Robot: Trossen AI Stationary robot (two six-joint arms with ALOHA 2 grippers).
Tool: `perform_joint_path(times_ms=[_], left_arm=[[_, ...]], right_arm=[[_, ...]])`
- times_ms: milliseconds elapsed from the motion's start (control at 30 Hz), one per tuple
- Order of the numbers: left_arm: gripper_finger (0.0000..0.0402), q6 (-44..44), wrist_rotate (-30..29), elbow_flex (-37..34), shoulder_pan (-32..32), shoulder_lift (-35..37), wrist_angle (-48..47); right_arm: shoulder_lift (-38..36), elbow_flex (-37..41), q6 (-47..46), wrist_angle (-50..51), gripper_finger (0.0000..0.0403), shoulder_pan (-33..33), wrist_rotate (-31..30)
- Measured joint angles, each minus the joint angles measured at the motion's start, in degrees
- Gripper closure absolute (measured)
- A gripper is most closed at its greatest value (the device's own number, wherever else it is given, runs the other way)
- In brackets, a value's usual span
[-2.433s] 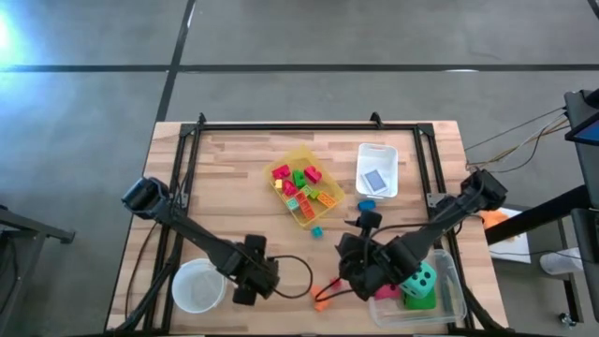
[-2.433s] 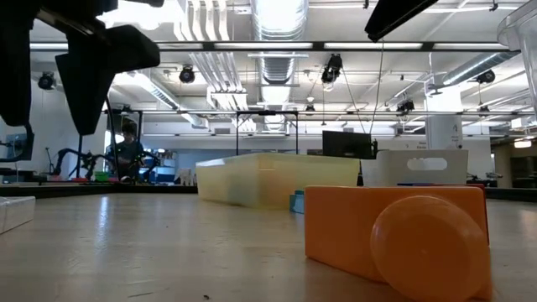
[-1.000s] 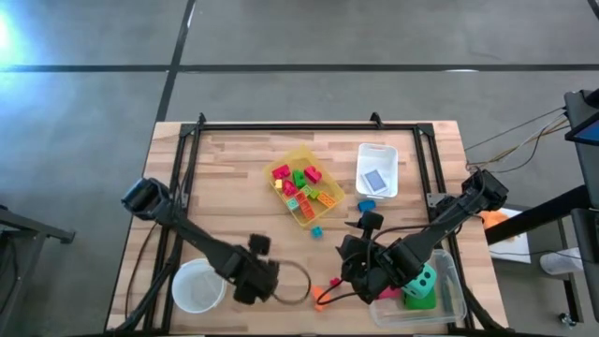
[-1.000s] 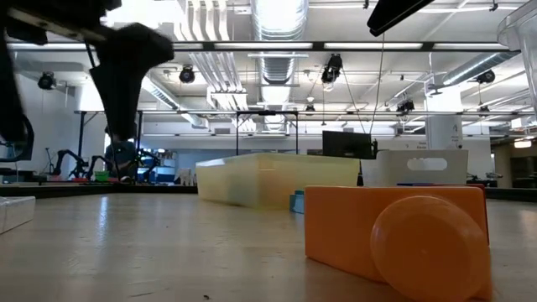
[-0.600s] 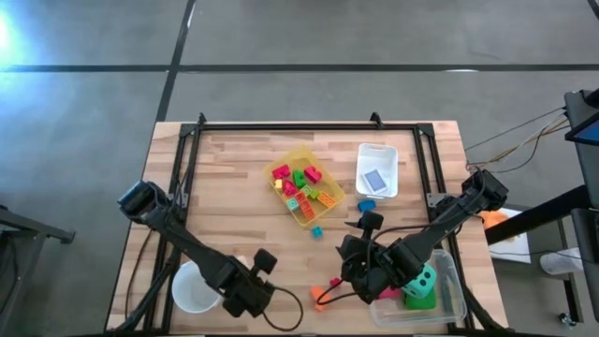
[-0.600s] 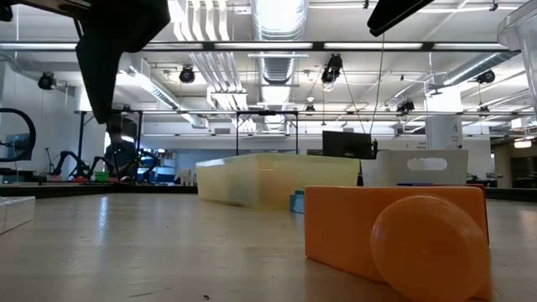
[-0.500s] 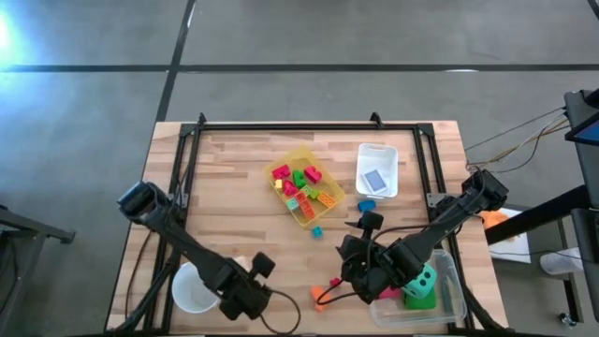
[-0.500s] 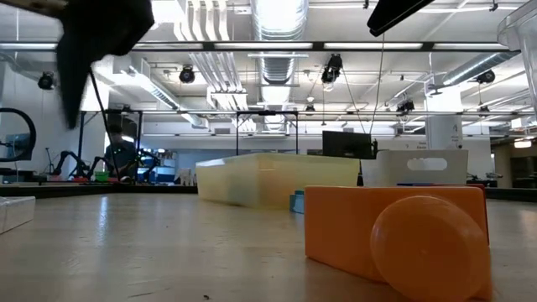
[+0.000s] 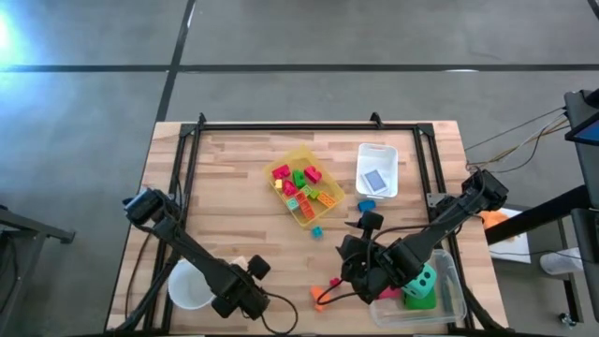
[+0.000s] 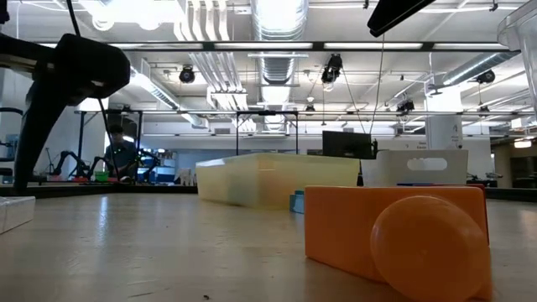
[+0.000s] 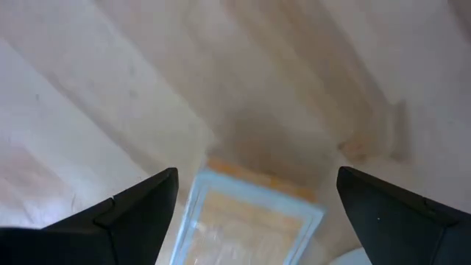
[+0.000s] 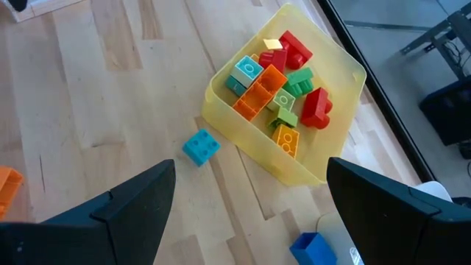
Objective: Pick & Place Toys
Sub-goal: Put the yellow deck of cards into the white bin
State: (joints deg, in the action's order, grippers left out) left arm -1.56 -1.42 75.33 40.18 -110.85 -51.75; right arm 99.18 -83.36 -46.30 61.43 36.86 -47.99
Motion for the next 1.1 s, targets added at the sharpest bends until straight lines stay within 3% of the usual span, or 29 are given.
perform_joint_path(times_ms=[733, 1100], left_arm=[[0.0029, -15.0, -1.1, -4.6, 0.4, 0.0, -1.9], [0.0029, -6.9, -3.9, -5.2, 0.4, 0.0, -1.3]], right_arm=[[0.0, 0.0, 0.0, -0.1, 0.0056, 0.0, 0.3], [0.0, 0.0, 0.0, -0.1, 0.0056, 0.0, 0.4]])
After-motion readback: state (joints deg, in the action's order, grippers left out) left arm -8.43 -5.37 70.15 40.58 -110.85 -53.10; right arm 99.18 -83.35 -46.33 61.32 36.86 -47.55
